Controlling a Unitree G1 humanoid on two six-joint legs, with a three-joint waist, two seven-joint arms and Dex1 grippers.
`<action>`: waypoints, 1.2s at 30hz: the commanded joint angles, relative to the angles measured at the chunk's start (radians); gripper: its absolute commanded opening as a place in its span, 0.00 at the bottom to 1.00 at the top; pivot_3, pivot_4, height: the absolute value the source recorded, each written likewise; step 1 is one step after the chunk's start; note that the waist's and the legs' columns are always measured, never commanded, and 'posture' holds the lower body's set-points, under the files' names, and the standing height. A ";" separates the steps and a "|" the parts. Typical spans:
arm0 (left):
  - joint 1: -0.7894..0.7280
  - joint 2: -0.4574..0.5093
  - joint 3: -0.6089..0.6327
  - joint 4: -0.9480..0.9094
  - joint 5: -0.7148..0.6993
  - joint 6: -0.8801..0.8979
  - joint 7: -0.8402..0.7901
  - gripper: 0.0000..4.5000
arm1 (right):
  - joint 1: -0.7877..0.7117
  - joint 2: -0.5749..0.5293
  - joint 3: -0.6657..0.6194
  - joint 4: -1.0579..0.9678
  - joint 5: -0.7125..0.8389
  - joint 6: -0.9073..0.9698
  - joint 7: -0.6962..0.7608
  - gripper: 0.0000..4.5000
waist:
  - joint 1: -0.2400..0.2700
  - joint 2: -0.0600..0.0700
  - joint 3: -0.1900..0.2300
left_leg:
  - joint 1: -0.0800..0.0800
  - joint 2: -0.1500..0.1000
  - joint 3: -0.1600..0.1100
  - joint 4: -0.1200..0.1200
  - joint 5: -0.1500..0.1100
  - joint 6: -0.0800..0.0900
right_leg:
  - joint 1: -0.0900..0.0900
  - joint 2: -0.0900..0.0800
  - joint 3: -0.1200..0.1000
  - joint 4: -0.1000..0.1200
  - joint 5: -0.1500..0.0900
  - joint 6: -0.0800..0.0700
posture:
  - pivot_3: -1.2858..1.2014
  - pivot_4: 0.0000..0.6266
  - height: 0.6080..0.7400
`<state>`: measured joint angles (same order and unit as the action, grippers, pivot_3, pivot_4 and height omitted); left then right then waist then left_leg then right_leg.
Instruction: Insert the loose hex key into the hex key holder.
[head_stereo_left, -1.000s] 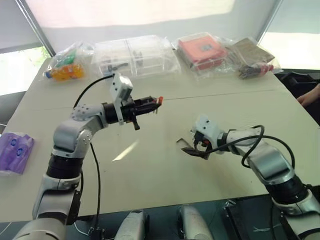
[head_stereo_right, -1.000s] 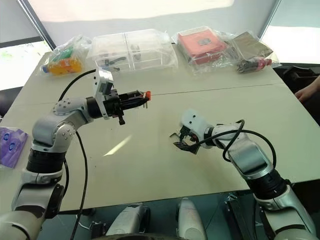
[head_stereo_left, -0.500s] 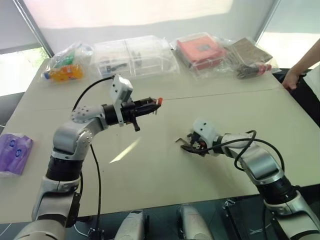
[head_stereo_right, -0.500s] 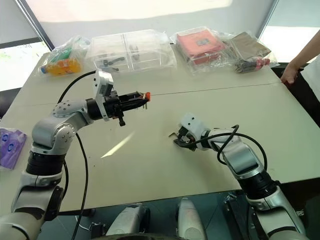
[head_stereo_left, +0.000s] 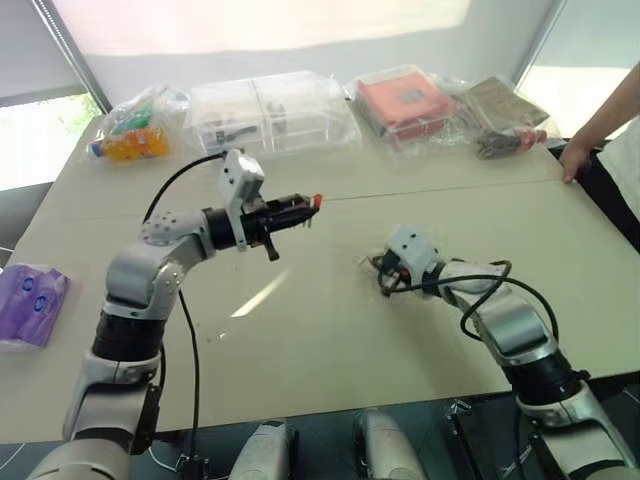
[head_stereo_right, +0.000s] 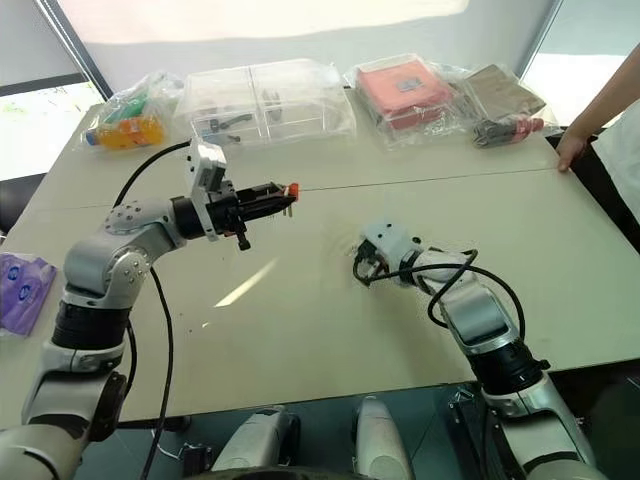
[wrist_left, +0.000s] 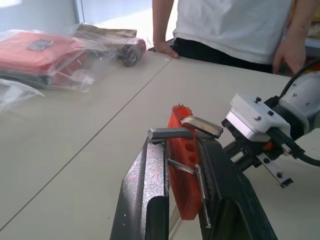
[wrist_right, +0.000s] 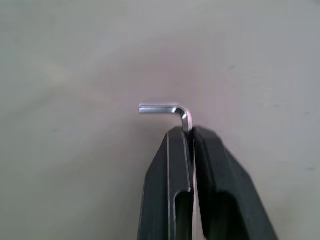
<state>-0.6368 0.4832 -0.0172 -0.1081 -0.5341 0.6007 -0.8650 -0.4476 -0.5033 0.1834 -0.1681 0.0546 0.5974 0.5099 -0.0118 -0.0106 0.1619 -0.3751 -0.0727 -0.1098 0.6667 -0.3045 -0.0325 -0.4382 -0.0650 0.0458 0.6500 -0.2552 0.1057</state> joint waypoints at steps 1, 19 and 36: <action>-0.039 -0.021 0.002 0.003 0.004 -0.028 0.005 0.05 | -0.071 0.032 -0.081 -0.003 -0.062 -0.205 -0.127 0.00 | -0.001 0.000 0.000 | 0.000 0.000 0.000 0.000 0.000 0.000 | -0.001 0.000 0.000 0.000 0.000 0.000 | 0.52 0.24 1.00; -0.174 -0.129 -0.012 0.184 0.053 -0.089 -0.004 0.05 | -0.202 0.468 -0.122 0.051 0.074 -0.646 -0.254 0.00 | -0.009 0.000 0.000 | 0.000 0.000 0.000 -0.001 0.000 -0.001 | -0.002 0.001 0.000 0.001 0.000 0.000 | 0.52 0.24 1.00; -0.201 -0.158 0.034 0.196 0.013 -0.056 0.022 0.05 | -0.151 0.477 -0.099 0.074 0.066 -0.694 -0.228 0.00 | -0.011 0.000 0.000 | 0.000 0.000 0.000 -0.001 0.000 -0.001 | -0.002 0.001 0.000 0.002 0.000 0.000 | 0.52 0.24 1.00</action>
<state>-0.8194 0.3247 -0.0115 0.1151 -0.5029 0.5432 -0.8434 -0.5967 -0.0357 0.0813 -0.0778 0.1222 -0.0730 0.2878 -0.0233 -0.0102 0.1617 -0.3753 -0.0727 -0.1100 0.6653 -0.3040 -0.0334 -0.4405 -0.0643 0.0459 0.6518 -0.2551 0.1057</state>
